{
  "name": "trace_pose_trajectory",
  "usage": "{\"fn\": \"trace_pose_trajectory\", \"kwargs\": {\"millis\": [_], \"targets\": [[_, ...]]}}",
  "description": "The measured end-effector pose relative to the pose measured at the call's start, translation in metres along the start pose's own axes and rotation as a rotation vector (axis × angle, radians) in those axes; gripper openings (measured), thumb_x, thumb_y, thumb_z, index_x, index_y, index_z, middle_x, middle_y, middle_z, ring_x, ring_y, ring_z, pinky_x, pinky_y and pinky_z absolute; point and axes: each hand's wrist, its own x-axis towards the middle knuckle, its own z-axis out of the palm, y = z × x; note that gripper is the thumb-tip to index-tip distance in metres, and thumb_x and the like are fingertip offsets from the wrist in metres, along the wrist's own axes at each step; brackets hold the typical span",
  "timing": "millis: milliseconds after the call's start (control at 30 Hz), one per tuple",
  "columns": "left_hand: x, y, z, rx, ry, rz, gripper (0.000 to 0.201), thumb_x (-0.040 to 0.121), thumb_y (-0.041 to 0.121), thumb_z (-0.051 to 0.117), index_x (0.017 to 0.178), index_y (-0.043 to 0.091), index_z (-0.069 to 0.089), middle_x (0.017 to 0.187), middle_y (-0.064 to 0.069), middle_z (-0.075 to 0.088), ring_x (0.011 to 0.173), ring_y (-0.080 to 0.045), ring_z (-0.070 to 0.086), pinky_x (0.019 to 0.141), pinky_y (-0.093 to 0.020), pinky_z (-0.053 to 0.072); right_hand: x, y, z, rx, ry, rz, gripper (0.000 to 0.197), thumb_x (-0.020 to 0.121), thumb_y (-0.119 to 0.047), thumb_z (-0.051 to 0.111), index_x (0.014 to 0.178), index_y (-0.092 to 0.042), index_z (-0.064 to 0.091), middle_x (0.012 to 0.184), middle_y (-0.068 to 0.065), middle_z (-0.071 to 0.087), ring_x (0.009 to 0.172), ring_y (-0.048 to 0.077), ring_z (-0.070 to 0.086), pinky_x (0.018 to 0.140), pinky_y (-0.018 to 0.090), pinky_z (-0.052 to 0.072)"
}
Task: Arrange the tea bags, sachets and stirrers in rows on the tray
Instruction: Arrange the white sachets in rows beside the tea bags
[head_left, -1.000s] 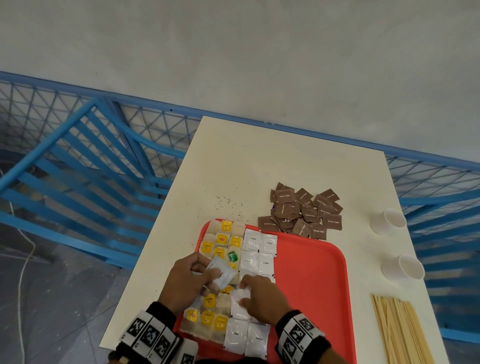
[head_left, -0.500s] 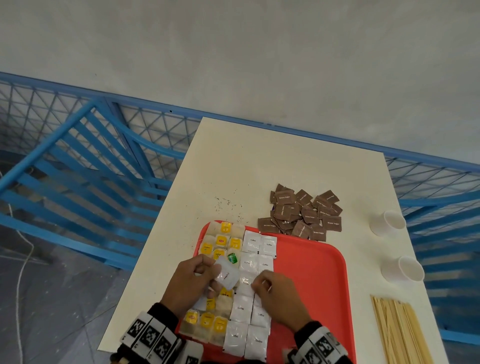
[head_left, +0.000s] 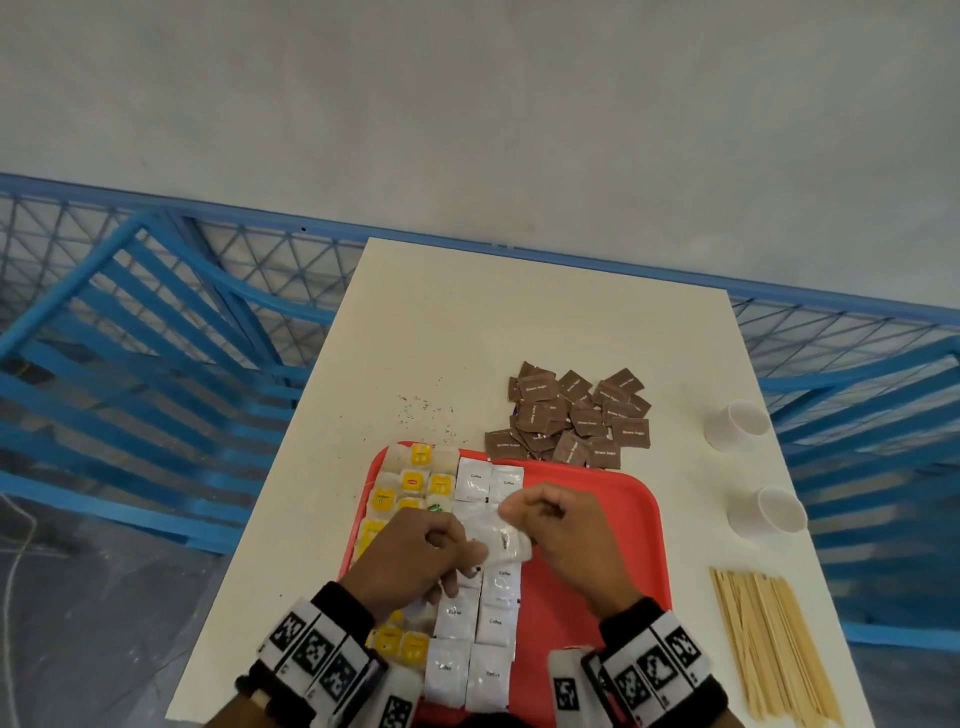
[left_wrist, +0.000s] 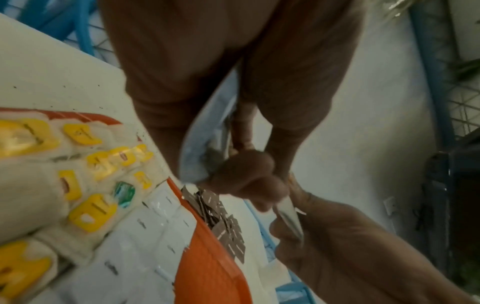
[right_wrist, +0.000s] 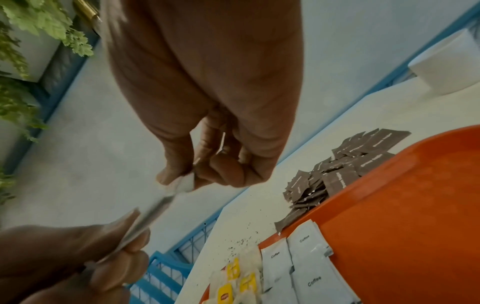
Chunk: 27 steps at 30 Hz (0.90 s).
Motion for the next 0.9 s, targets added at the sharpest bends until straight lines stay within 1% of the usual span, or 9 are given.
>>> {"fn": "trace_pose_trajectory", "kwargs": {"millis": [133, 300, 400, 467, 567, 600, 700, 800, 900], "targets": [[0.003, -0.008, 0.008, -0.194, 0.078, -0.034, 0.026, 0.086, 0.021, 0.074, 0.077, 0.004, 0.056, 0.079, -0.017, 0.073, 0.052, -0.016, 0.058, 0.045, -0.025, 0.042, -0.004, 0.006, -0.007, 0.096, -0.022, 0.085, 0.012, 0.085, -0.015, 0.075, 0.090, -0.005, 0.074, 0.066, 0.000, 0.068, 0.056, 0.005, 0.057, 0.055, 0.016, 0.045], [0.000, -0.028, 0.016, -0.131, -0.015, -0.117, 0.020, 0.088, 0.021, 0.074, 0.087, 0.003, 0.064, 0.085, -0.017, 0.075, 0.058, -0.021, 0.061, 0.044, -0.025, 0.044, -0.001, 0.026, -0.011, 0.012, -0.059, 0.131, 0.005, 0.089, -0.005, 0.069, 0.092, -0.006, 0.073, 0.065, -0.001, 0.068, 0.055, 0.003, 0.058, 0.057, 0.017, 0.049], [-0.005, -0.049, 0.010, -0.006, -0.051, -0.182, 0.019, 0.091, 0.019, 0.070, 0.083, 0.003, 0.064, 0.084, -0.016, 0.074, 0.059, -0.020, 0.063, 0.046, -0.026, 0.046, 0.004, 0.050, -0.012, -0.209, -0.118, 0.120, 0.009, 0.089, -0.005, 0.069, 0.086, -0.013, 0.073, 0.065, -0.008, 0.067, 0.055, -0.002, 0.059, 0.059, 0.014, 0.050], [-0.010, -0.061, 0.006, 0.033, -0.007, -0.224, 0.023, 0.093, 0.019, 0.067, 0.089, -0.004, 0.064, 0.085, -0.017, 0.074, 0.060, -0.019, 0.065, 0.049, -0.027, 0.049, 0.005, 0.070, -0.010, -0.421, -0.211, 0.105, 0.009, 0.088, -0.009, 0.071, 0.082, -0.016, 0.072, 0.060, -0.015, 0.063, 0.055, -0.009, 0.058, 0.059, 0.008, 0.044], [-0.015, -0.074, -0.001, -0.074, 0.087, -0.247, 0.031, 0.097, 0.022, 0.062, 0.092, -0.009, 0.064, 0.084, -0.019, 0.072, 0.063, -0.022, 0.065, 0.058, -0.033, 0.053, 0.004, 0.094, -0.002, -0.538, -0.308, 0.117, 0.006, 0.086, -0.007, 0.071, 0.081, -0.009, 0.074, 0.052, -0.028, 0.059, 0.057, -0.015, 0.056, 0.058, 0.004, 0.039], [-0.016, -0.077, -0.004, -0.133, 0.112, -0.245, 0.035, 0.096, 0.026, 0.062, 0.090, -0.008, 0.065, 0.084, -0.020, 0.071, 0.066, -0.025, 0.065, 0.064, -0.037, 0.055, 0.003, 0.098, 0.001, -0.549, -0.325, 0.129, 0.008, 0.086, -0.006, 0.071, 0.080, -0.010, 0.073, 0.054, -0.026, 0.060, 0.058, -0.016, 0.056, 0.058, 0.003, 0.040], [-0.015, -0.085, -0.011, -0.304, 0.189, -0.282, 0.046, 0.091, 0.045, 0.063, 0.091, -0.001, 0.070, 0.091, -0.022, 0.069, 0.078, -0.032, 0.065, 0.080, -0.048, 0.055, 0.006, 0.104, 0.008, -0.555, -0.348, 0.143, 0.028, 0.086, -0.007, 0.071, 0.067, -0.026, 0.064, 0.073, -0.018, 0.064, 0.061, -0.017, 0.058, 0.060, 0.003, 0.043], [-0.015, -0.076, -0.009, -0.451, 0.196, -0.298, 0.053, 0.093, 0.050, 0.057, 0.101, -0.001, 0.067, 0.098, -0.028, 0.069, 0.078, -0.035, 0.065, 0.077, -0.047, 0.055, 0.010, 0.107, 0.012, -0.583, -0.340, 0.136, 0.036, 0.084, -0.006, 0.072, 0.062, -0.031, 0.060, 0.078, -0.008, 0.070, 0.062, -0.009, 0.062, 0.066, 0.011, 0.051], [-0.014, -0.065, -0.007, -0.422, 0.196, -0.278, 0.056, 0.097, 0.049, 0.046, 0.108, -0.004, 0.063, 0.104, -0.029, 0.070, 0.070, -0.035, 0.068, 0.064, -0.041, 0.060, 0.011, 0.105, 0.014, -0.567, -0.299, 0.151, 0.026, 0.080, -0.004, 0.067, 0.067, -0.025, 0.059, 0.078, -0.004, 0.067, 0.074, 0.007, 0.068, 0.073, 0.030, 0.058]]}}
